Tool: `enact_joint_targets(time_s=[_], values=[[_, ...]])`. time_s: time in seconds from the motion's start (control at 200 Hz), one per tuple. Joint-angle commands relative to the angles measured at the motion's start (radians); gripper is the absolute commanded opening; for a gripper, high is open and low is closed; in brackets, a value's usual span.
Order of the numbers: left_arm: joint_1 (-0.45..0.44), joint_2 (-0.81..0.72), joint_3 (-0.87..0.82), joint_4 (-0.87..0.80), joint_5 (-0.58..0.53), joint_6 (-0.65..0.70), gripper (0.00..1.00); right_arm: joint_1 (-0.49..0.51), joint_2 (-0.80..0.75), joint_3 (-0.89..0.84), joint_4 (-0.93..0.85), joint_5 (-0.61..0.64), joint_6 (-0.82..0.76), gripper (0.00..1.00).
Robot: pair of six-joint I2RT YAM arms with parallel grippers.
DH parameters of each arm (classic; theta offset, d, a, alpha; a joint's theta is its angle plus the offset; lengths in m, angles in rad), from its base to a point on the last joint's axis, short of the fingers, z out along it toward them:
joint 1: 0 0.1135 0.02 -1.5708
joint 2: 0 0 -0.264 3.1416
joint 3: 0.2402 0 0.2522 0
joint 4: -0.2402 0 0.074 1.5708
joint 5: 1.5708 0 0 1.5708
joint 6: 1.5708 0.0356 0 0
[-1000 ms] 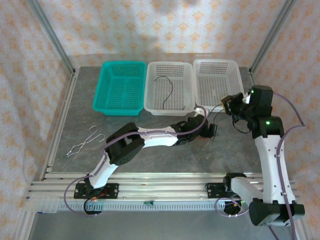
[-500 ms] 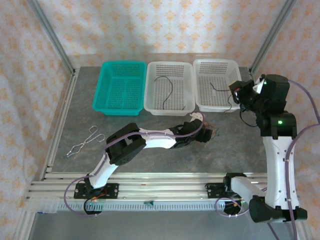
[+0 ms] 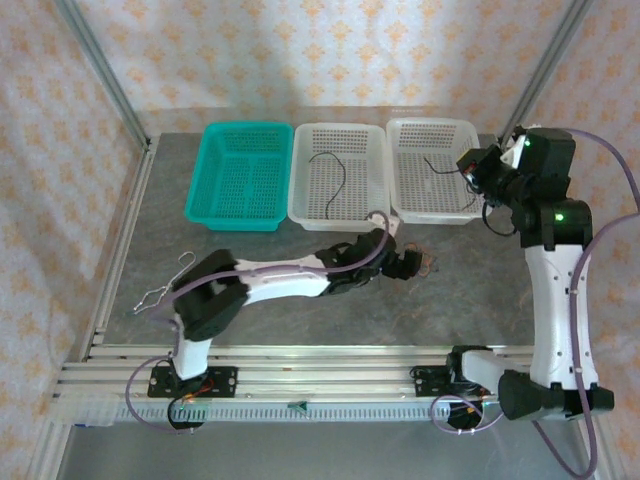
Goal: Untangle the cables
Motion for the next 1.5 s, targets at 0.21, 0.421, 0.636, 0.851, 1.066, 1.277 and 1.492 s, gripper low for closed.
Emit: enact_joint_targets(time_s=[0.21,0.421,0.636,0.851,1.066,1.277,1.492], values=[[0.035,-0.359,-0.108,-0.081,-0.063,0.117,0.99,0.003,0.046,0.076,0.025,-0.023,-0.168,0.00],[0.157,-0.470,-0.174,-0.077,-0.062,0.113,1.00,0.007,0.100,0.107,0.042,-0.078,-0.186,0.00],[0.310,-0.553,-0.227,-0.006,0.059,0.163,0.99,0.044,0.144,0.139,0.060,-0.106,-0.154,0.00],[0.384,-0.548,-0.215,0.064,0.286,0.319,0.99,0.159,0.195,0.196,0.039,-0.026,-0.156,0.00],[0.384,-0.484,-0.080,-0.057,0.496,0.586,0.97,0.279,0.274,0.273,0.006,-0.034,-0.136,0.00],[0.368,-0.536,-0.114,-0.015,0.493,0.850,0.90,0.367,0.343,0.342,-0.056,-0.018,-0.153,0.00],[0.340,-0.518,-0.070,-0.034,0.349,0.985,0.83,0.419,0.367,0.344,-0.049,-0.042,-0.142,0.00]])
